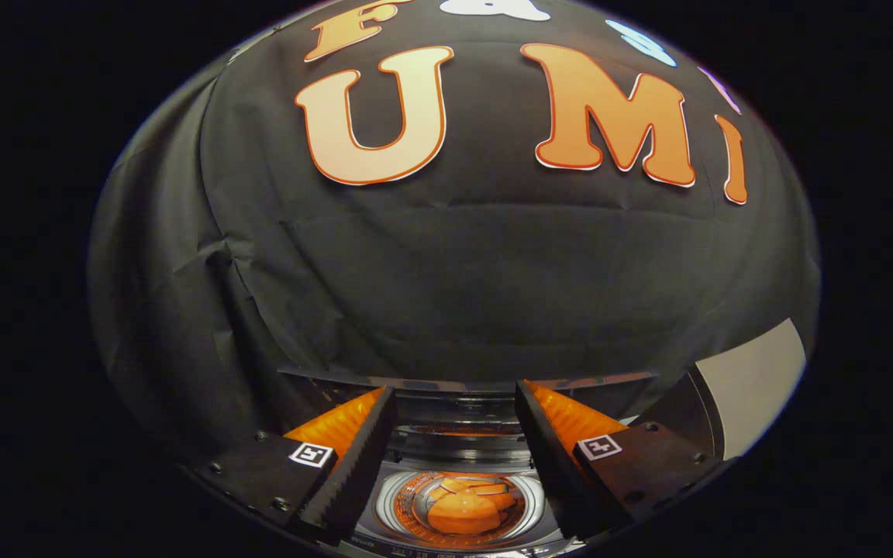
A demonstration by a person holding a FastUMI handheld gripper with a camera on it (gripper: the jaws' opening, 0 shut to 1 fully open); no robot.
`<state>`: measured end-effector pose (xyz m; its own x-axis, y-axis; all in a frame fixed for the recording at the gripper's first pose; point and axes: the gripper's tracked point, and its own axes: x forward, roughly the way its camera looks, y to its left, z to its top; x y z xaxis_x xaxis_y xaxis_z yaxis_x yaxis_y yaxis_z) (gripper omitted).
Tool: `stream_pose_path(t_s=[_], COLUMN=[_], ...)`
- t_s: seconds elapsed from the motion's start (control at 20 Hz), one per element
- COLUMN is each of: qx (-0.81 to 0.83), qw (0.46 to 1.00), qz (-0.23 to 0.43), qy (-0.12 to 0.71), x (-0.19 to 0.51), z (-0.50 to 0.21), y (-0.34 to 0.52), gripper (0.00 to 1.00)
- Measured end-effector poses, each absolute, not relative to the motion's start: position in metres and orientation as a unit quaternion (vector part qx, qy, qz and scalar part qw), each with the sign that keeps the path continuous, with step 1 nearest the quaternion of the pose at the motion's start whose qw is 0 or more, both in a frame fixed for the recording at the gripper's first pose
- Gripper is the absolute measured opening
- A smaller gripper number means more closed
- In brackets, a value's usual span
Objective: Put the clothes into the washing machine and then close the washing machine lid.
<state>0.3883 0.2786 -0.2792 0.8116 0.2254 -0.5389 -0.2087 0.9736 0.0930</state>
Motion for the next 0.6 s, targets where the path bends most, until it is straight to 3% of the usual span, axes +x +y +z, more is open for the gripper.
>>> stream_pose_path(t_s=[0.6], qx=[0.026], qw=[0.954], qz=[0.095], qy=[0.282], x=[0.431], z=[-0.300], y=[0.279], gripper=[0.99])
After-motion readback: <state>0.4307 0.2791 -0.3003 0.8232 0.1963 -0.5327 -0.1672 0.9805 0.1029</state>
